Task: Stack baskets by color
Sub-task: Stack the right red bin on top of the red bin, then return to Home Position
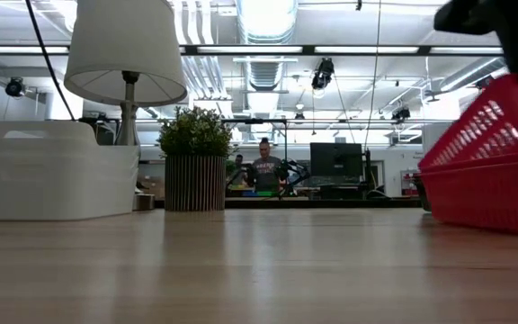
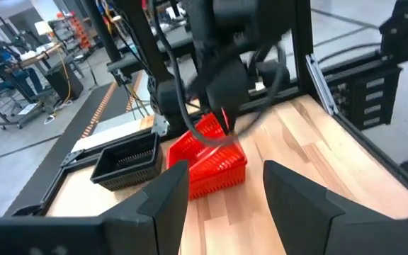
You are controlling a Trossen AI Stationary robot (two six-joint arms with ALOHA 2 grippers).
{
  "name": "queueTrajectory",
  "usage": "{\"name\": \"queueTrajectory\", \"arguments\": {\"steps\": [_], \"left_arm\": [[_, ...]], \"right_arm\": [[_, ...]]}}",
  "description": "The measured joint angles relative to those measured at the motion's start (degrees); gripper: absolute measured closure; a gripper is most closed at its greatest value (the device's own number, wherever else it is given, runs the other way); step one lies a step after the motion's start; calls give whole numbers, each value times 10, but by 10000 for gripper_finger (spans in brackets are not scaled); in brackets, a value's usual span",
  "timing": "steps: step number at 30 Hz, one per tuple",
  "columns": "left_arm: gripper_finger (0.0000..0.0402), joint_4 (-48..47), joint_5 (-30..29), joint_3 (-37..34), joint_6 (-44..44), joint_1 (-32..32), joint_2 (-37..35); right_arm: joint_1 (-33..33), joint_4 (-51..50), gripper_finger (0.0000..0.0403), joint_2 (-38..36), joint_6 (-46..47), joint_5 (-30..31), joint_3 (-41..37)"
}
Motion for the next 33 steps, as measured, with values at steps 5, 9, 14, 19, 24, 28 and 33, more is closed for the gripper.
{"name": "queueTrajectory", "arguments": {"steps": [5,9,14,19,24,28,33], "left_arm": [[235,-4,-4,0,0,0,0],[235,-5,-6,0,1,0,0],[235,-7,-7,0,2,0,0],[235,-17,-9,0,1,0,0],[235,-102,-3,-12,24,-15,-3],[250,-114,61,-104,104,-50,-31],[320,44,66,-254,121,-53,-156]], "right_arm": [[-4,47,382,-10,6,17,-25],[-15,44,334,-10,22,7,-50],[-17,41,270,-22,23,3,-48],[-16,48,239,-62,19,36,-33],[-5,127,255,-131,-62,83,-80],[-4,411,295,-223,-240,78,-222],[-79,833,352,-284,-509,71,-433]]}}
